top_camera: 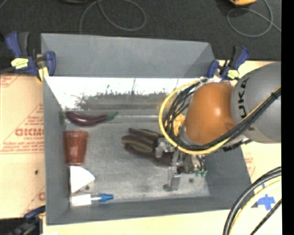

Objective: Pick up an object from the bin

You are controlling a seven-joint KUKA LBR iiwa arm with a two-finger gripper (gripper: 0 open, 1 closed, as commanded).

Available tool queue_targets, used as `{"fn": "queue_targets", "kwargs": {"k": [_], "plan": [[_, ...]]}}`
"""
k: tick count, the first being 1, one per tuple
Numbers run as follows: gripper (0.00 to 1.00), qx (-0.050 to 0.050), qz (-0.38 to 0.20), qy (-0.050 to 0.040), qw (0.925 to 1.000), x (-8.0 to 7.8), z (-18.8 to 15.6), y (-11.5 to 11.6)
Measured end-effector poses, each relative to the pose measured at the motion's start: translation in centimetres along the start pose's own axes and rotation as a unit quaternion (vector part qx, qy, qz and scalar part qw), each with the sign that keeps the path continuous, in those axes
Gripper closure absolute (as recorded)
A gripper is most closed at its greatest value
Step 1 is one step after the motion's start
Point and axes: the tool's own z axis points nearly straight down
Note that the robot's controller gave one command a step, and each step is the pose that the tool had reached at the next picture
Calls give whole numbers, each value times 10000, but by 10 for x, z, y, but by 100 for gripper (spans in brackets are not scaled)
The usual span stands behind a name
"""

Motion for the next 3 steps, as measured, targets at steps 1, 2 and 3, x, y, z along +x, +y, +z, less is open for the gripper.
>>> {"fn": "queue_targets", "kwargs": {"k": [1, 2, 3], "plan": [[0, 0, 0, -41, 10000, -2, -4, 0], [0, -6, 533, -25, 9986, -4, 4, -3], [0, -4, 805, -28, 9967, -39, 14, -7]]}}
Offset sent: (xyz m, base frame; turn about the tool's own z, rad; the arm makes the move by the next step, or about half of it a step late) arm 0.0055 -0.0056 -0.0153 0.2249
